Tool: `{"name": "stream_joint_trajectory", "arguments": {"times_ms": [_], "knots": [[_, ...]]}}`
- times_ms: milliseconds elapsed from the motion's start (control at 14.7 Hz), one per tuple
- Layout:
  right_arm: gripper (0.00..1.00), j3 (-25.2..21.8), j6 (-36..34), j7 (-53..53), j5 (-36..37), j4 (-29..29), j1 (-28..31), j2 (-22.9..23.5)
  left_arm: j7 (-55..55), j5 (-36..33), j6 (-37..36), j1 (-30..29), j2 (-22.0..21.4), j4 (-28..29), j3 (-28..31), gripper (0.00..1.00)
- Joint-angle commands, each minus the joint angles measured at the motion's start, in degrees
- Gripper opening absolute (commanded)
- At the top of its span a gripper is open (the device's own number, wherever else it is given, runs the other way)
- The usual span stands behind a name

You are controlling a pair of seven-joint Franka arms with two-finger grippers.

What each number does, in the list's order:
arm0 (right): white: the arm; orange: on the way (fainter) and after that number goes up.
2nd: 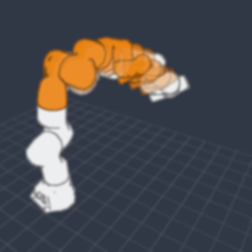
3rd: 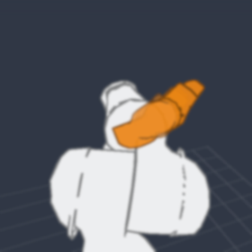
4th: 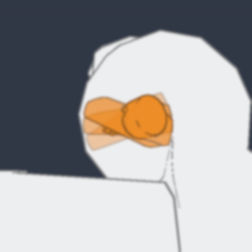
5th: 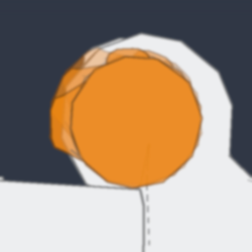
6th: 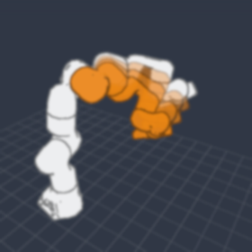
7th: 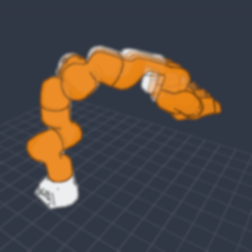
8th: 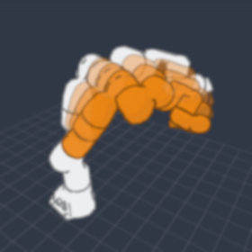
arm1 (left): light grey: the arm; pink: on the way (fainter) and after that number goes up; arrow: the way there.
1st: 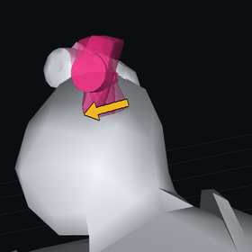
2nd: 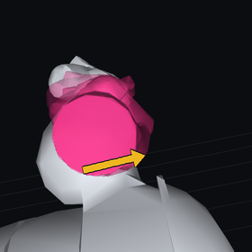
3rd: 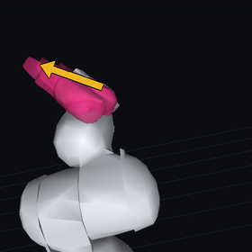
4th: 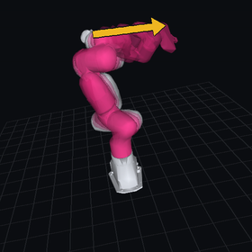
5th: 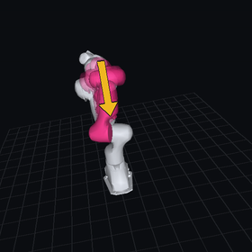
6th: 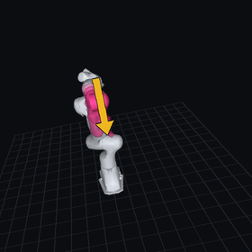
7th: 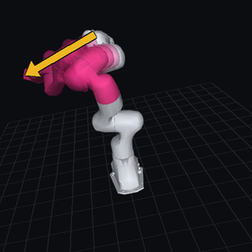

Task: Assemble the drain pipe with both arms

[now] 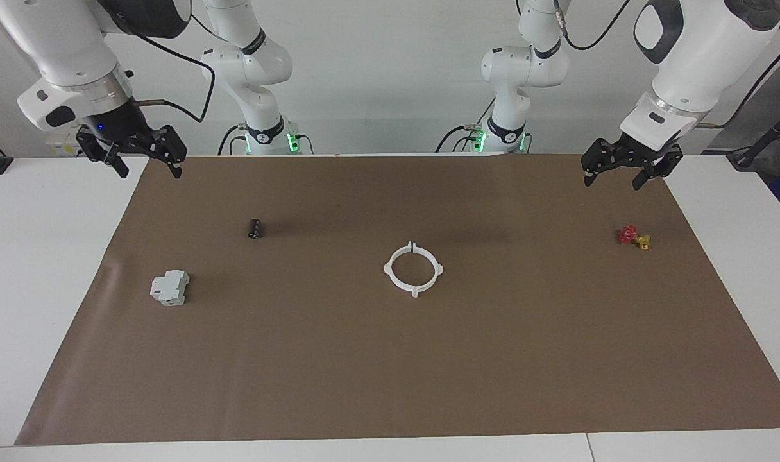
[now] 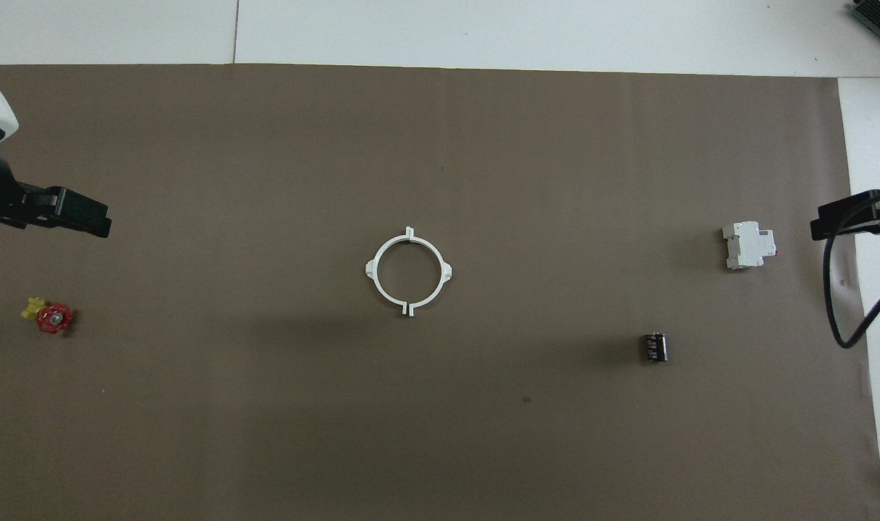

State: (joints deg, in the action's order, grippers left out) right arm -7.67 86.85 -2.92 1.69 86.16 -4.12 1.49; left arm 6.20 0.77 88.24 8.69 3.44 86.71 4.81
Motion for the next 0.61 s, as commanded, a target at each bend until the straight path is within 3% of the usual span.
{"name": "stream_joint_trajectory", "arguments": {"times_ms": [0, 543], "knots": [[1.0, 0.1, 0.5, -1.5, 0.0, 0.8, 0.3, -0.8, -0.6, 0.1, 3.4, -0.2, -1.4, 2.0, 1.4, 1.0], [1.0, 0.1, 0.5, -1.5, 0.0, 0.8, 0.3, -0.8, -0.2, 0.1, 4.2, -0.2, -1.4, 2.2, 3.1, 1.0]]}}
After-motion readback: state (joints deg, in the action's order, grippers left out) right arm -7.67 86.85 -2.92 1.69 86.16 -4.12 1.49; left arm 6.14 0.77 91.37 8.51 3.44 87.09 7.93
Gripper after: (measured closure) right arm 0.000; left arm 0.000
